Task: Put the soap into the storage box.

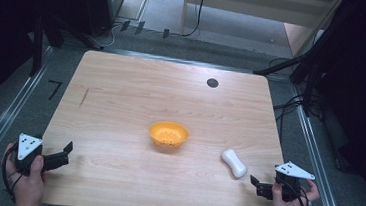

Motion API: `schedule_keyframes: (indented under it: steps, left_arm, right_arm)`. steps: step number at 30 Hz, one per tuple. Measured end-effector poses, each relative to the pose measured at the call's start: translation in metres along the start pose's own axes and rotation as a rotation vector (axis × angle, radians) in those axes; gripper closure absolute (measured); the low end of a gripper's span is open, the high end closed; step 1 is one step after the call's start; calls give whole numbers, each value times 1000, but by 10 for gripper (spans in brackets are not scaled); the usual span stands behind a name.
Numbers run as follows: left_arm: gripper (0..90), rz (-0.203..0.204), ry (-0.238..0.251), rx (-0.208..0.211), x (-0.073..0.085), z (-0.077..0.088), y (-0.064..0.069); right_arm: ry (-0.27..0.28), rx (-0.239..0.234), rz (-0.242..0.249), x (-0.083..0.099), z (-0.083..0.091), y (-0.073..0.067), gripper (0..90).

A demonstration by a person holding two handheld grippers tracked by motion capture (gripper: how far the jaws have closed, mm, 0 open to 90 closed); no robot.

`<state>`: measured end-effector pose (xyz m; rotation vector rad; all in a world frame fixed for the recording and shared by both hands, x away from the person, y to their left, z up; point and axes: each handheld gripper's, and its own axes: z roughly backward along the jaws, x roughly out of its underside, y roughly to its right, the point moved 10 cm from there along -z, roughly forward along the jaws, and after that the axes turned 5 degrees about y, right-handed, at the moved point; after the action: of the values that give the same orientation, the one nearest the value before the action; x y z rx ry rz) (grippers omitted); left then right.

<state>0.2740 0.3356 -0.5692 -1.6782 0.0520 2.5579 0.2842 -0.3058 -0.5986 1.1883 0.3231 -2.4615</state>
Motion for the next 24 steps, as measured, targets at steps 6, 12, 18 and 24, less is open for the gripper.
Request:
schedule_keyframes:
  steps: [6,12,18,24]
  left_arm:
    - [0,1,0,0,0,0,0]
    - [0,1,-1,3,0,0,0]
    - [0,1,-2,3,0,0,0]
    - [0,2,0,4,0,0,0]
  right_arm:
    - [-59,-2,58,-9,-3,-5,0]
    - [-115,-17,82,-19,-7,-10,0]
    - [-175,-30,107,-24,-12,-16,0]
    - [-217,-48,125,-27,-17,-20,0]
